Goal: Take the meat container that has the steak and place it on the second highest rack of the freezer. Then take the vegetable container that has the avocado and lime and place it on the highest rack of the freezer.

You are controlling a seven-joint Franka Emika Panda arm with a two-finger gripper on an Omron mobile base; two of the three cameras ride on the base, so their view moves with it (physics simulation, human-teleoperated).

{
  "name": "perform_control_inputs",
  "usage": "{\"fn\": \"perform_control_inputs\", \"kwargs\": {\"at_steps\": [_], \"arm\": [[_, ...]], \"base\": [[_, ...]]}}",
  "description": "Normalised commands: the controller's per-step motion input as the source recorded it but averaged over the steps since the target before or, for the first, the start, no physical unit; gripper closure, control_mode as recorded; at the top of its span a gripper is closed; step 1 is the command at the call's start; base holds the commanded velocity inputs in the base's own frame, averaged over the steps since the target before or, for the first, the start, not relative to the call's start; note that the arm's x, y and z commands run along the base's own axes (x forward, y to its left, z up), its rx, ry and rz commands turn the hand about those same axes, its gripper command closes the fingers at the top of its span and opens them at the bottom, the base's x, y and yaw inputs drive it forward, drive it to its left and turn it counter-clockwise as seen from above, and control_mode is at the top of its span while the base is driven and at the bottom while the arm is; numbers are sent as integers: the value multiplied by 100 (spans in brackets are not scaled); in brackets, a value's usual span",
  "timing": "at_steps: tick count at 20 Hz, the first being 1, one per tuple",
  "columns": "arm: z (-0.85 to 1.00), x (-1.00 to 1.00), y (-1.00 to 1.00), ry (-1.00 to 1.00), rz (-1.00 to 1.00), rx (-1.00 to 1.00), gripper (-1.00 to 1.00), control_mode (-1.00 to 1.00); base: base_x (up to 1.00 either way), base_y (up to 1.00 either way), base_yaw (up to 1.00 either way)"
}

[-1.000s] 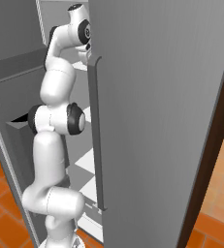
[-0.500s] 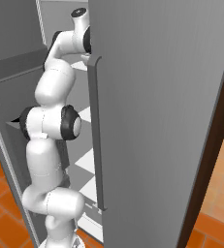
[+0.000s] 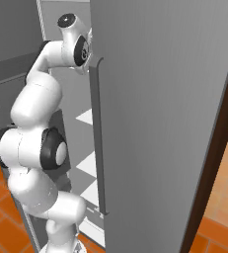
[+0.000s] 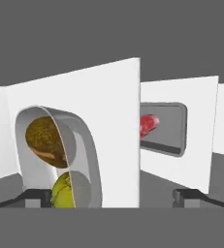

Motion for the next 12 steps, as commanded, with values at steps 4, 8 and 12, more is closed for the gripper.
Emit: {"fn": "perform_control_inputs", "kwargs": {"at_steps": [4,8,12], "arm": [[2,-100,6,-11,10,-2,-100,-100],[0,-100,33,-5,7,-4,-100,-100],[0,-100,17,2,7,0,-100,-100]], "base": [[0,0,0],[0,0,0],[0,0,0]]}}
